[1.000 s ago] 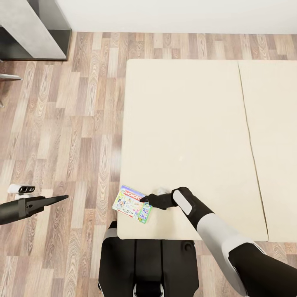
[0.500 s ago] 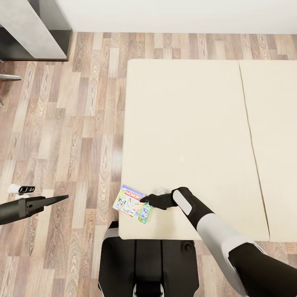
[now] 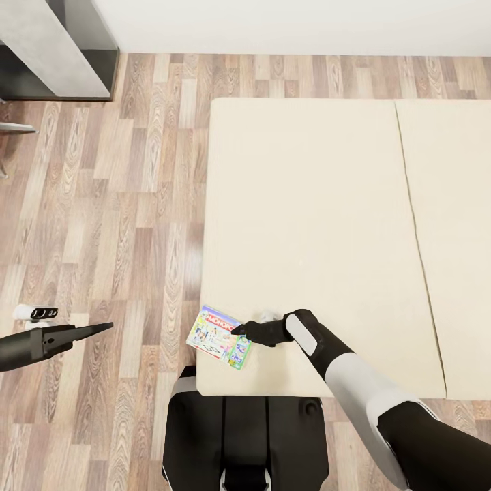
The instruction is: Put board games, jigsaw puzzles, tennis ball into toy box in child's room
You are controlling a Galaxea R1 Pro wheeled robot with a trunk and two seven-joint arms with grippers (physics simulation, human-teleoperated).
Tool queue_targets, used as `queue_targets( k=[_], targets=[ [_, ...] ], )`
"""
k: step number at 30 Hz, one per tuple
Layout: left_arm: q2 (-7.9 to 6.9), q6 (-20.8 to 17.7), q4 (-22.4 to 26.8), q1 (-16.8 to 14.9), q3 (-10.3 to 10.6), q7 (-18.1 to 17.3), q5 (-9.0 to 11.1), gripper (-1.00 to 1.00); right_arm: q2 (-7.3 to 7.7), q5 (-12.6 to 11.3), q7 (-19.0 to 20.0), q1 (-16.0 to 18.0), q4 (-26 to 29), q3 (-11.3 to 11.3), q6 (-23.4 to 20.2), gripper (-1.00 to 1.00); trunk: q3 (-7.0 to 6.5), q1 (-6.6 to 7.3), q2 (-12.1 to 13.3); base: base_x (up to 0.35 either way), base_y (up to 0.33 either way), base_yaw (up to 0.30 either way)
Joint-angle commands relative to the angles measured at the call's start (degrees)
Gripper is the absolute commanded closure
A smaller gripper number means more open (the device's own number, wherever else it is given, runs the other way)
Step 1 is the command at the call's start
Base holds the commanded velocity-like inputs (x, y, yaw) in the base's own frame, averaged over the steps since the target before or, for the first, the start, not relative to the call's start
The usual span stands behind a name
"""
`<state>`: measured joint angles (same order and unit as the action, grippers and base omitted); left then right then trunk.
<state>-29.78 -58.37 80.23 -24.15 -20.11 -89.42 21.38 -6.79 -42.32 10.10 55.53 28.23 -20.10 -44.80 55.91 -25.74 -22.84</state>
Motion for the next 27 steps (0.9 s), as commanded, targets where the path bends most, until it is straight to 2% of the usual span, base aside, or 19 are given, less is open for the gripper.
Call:
queue_targets(
  k=[1, 27],
  targets=[
    [-0.02, -0.61, 0.01, -0.02, 0.02, -0.23, -0.05, -1.00, 0.02, 0.75, 0.36, 0.02, -0.02, -0.11, 0.06, -1.00, 0.06, -0.04, -0.08, 0.000, 0.000, 0.000],
    [-0.02, -0.61, 0.00, -0.02, 0.07, -0.23, -0.07, -1.00, -0.07, 0.75, 0.36, 0.02, -0.02, -0.11, 0.06, -1.00, 0.06, -0.04, -0.08, 0.000, 0.010, 0.000]
  ],
)
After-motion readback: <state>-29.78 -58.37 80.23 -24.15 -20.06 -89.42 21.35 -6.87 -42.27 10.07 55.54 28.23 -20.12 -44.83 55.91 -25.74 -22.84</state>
